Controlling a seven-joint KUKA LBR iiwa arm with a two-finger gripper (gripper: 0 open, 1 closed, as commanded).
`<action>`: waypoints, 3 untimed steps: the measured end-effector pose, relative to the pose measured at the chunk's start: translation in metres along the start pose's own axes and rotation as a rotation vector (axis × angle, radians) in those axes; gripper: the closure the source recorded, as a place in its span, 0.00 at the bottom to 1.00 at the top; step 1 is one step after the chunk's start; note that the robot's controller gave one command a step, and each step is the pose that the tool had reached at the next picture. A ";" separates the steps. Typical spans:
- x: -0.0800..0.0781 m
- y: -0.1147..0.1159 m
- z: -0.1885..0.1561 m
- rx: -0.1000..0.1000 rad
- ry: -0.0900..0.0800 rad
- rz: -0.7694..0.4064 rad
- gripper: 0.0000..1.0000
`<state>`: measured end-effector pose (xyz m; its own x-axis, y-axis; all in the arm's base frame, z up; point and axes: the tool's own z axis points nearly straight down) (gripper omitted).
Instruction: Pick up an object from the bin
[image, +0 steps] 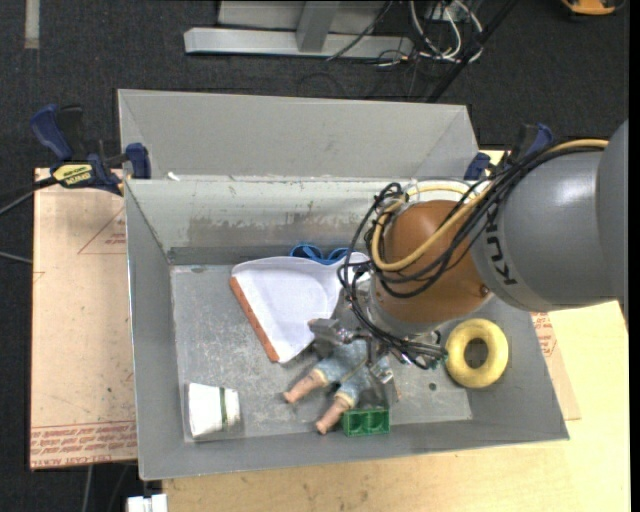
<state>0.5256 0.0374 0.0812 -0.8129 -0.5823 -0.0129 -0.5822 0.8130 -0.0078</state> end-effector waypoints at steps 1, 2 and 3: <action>-0.015 0.005 0.007 -0.004 0.003 -0.078 0.00; 0.000 0.015 0.007 0.005 -0.013 -0.067 0.00; 0.004 0.004 0.009 0.000 -0.007 -0.058 1.00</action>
Offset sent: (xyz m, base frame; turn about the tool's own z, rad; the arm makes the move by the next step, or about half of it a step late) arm -0.0405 0.0106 -0.0112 0.0135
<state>0.5202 0.0379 0.0720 -0.7778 -0.6281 -0.0198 -0.6281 0.7781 -0.0083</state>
